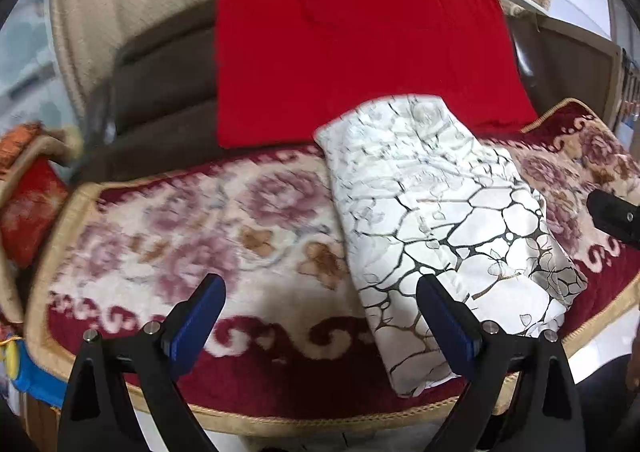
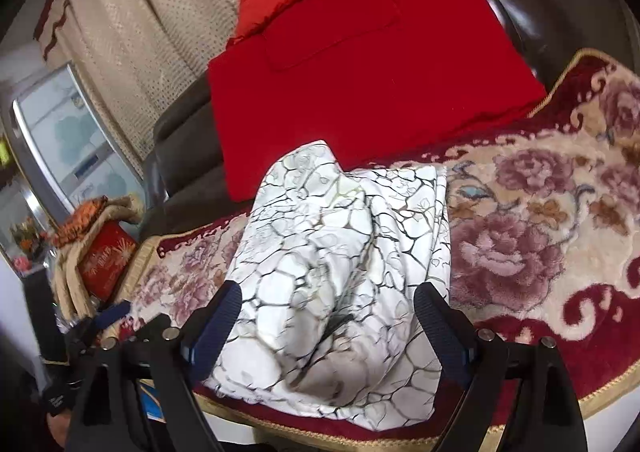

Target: Fold large clothes

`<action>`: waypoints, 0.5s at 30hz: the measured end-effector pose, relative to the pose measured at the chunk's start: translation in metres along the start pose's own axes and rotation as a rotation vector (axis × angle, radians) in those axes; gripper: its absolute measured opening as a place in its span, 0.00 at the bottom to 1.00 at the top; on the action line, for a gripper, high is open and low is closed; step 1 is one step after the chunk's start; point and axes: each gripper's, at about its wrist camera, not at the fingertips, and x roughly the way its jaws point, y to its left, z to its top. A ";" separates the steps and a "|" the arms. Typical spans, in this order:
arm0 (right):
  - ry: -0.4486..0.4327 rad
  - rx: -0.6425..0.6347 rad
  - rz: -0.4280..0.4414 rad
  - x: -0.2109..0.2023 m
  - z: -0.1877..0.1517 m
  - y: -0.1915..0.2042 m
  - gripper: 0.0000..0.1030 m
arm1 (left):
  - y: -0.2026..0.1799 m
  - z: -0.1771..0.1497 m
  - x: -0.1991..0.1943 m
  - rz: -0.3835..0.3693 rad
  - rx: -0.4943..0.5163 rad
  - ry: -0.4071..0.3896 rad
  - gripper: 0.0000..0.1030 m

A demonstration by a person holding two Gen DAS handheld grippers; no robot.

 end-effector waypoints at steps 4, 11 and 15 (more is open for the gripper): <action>0.025 0.105 0.018 0.020 0.007 -0.042 0.88 | 0.016 0.009 0.030 -0.186 -0.067 0.084 0.93; 0.092 0.388 0.162 0.057 0.008 -0.117 0.88 | 0.031 0.016 0.075 -0.450 -0.117 0.140 0.93; 0.147 0.494 0.200 0.084 0.007 -0.141 0.88 | 0.033 0.014 0.103 -0.599 -0.164 0.201 0.93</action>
